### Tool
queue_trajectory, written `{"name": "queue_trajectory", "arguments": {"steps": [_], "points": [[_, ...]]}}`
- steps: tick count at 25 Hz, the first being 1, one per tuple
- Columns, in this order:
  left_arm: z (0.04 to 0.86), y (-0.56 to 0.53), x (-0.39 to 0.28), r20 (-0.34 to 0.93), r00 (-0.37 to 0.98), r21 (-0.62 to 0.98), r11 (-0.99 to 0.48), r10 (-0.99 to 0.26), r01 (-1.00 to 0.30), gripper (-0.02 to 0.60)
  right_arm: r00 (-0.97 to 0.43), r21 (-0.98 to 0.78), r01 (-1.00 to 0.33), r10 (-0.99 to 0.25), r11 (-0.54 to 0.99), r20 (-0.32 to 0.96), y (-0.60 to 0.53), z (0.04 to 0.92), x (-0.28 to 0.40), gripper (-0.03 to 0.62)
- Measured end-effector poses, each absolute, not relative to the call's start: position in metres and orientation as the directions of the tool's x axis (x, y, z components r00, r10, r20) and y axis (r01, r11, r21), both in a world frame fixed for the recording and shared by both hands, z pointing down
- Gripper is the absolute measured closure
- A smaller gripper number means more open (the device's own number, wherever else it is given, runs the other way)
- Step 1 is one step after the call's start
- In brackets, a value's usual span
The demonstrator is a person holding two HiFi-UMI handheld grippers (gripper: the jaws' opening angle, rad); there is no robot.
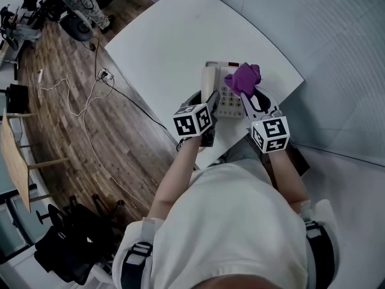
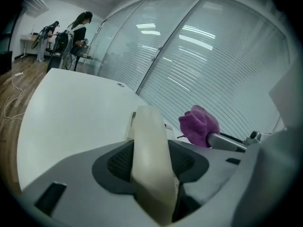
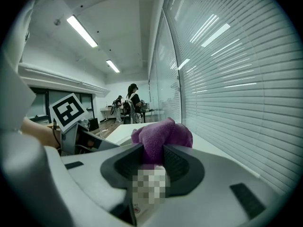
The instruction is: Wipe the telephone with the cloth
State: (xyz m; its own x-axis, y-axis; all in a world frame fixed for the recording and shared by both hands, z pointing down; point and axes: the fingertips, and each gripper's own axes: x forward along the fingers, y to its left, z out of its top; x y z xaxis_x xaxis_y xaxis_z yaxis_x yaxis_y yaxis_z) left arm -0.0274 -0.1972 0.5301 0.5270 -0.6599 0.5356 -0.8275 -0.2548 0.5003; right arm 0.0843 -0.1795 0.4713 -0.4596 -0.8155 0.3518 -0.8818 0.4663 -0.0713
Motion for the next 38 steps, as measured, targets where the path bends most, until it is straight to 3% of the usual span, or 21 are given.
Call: {"name": "queue_trajectory", "arguments": {"steps": [12, 22, 38], "points": [[0.497, -0.161, -0.051, 0.357, 0.605, 0.685, -0.241, -0.712, -0.688, 0.359, -0.505, -0.063, -0.856, -0.803, 0.514, 0.316, -0.175, 0.459, 0.064, 0.464], [0.465, -0.128, -0.064, 0.123, 0.672, 0.824, -0.302, -0.730, -0.479, 0.359, -0.560, -0.068, -0.822, -0.784, 0.565, 0.268, -0.166, 0.432, 0.035, 0.464], [0.440, -0.081, -0.092, -0.102, 0.691, 0.881, -0.387, -0.715, -0.271, 0.360, -0.674, -0.086, -0.735, -0.709, 0.673, 0.210, -0.126, 0.403, -0.026, 0.464]]}}
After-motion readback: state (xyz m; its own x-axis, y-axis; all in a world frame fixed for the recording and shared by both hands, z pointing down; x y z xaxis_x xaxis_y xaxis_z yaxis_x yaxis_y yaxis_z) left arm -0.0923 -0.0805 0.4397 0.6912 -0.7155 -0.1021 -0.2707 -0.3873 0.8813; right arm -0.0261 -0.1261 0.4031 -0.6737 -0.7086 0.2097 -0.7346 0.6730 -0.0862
